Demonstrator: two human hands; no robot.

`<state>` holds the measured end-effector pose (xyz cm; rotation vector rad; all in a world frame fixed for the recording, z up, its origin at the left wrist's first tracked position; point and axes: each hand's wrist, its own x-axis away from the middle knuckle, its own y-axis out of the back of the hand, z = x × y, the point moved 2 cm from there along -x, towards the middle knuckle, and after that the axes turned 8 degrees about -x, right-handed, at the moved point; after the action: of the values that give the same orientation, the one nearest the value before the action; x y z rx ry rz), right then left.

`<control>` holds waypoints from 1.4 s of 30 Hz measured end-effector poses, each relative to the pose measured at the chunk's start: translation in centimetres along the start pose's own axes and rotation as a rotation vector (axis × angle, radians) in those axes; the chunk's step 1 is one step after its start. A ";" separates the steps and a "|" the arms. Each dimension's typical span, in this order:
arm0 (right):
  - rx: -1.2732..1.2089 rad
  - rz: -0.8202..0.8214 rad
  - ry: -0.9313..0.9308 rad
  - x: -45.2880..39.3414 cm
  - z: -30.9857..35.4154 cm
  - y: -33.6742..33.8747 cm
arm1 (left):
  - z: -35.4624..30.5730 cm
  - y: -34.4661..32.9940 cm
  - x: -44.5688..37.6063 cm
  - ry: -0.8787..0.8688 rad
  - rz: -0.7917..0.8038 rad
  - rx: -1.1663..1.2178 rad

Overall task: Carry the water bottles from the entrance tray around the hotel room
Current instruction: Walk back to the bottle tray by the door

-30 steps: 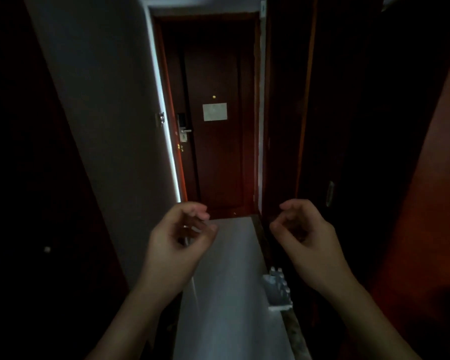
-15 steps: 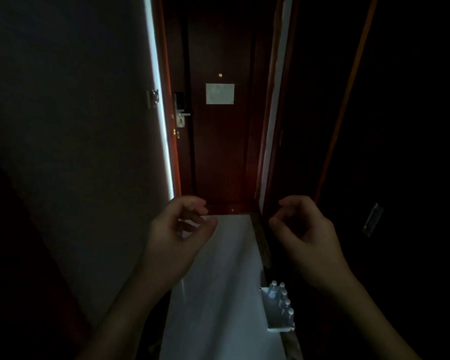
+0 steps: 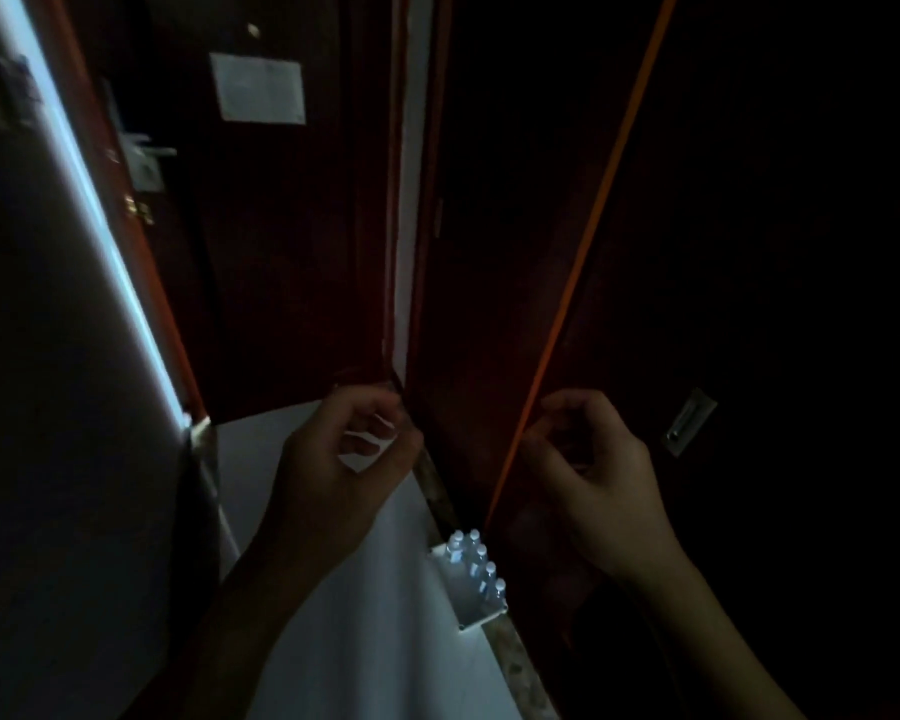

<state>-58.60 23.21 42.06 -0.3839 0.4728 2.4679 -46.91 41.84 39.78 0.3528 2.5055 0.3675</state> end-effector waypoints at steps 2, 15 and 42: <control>0.020 -0.036 -0.056 -1.2 -2.6 0.2 | 2.2 -2.5 -1.6 0.028 0.058 0.018; 0.015 -0.173 -0.243 -15.5 -19.1 3.9 | 11.4 -19.7 -16.1 0.039 0.356 0.026; 0.213 -0.498 -0.992 -11.1 -64.3 -8.0 | 56.1 -47.0 -12.4 0.407 0.853 0.016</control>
<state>-34.64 -2.94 -13.34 0.7097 0.1661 1.7954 -12.58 4.39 -14.36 1.4884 2.6096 0.8083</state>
